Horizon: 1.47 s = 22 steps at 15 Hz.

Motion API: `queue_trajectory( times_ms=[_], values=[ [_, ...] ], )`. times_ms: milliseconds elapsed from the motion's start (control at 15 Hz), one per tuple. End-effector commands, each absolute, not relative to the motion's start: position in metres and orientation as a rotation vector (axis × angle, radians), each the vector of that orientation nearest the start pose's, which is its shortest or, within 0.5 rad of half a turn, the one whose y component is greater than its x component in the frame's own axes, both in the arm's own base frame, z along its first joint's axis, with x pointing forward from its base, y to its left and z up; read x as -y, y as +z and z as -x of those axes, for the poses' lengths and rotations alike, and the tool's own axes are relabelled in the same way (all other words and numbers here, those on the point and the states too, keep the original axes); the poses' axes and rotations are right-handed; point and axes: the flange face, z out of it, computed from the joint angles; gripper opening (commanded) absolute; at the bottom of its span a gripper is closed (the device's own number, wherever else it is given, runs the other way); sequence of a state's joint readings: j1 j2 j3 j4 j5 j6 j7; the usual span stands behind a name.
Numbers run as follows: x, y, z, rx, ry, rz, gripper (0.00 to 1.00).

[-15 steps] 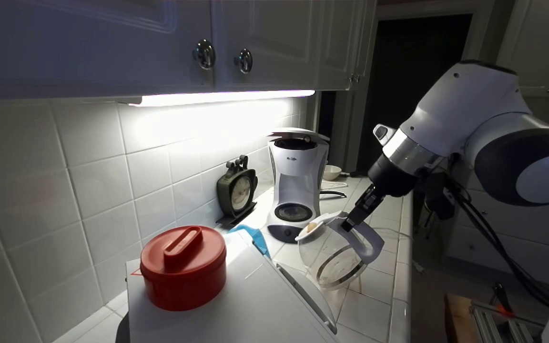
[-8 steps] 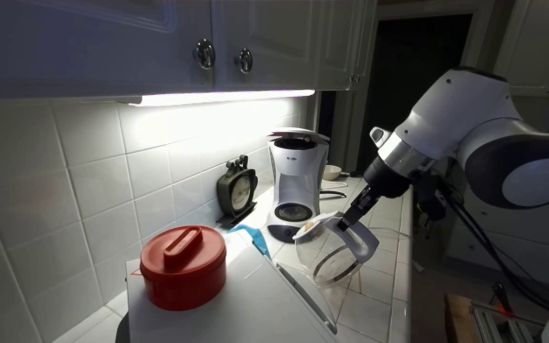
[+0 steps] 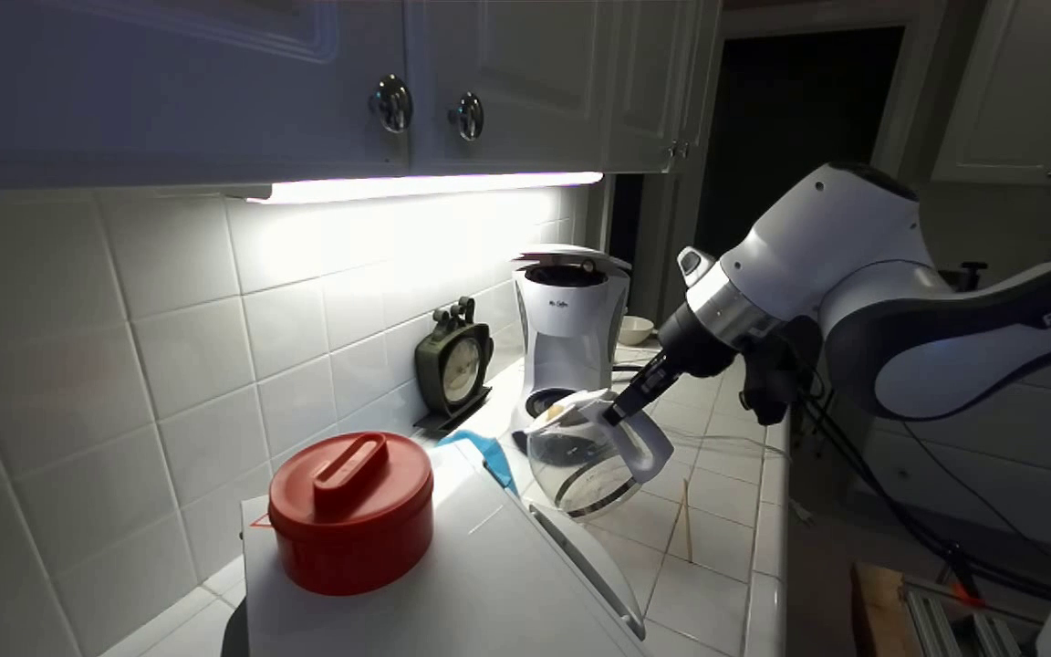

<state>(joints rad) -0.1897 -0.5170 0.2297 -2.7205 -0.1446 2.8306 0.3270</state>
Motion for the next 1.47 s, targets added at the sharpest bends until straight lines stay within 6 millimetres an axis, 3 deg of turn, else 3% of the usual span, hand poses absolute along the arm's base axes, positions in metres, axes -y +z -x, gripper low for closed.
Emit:
queue_trajectory(
  times_ms=[0, 600, 1000, 1400],
  values=[
    [-0.023, 0.459, -0.444, -0.173, -1.134, 3.041, 0.09],
    [-0.031, 0.462, -0.509, 0.003, -1.304, 2.959, 0.09],
    [-0.047, 0.45, -0.528, 0.16, -1.351, 2.903, 0.08],
    [-0.065, 0.424, -0.527, 0.239, -1.305, 2.86, 0.09]
  ],
)
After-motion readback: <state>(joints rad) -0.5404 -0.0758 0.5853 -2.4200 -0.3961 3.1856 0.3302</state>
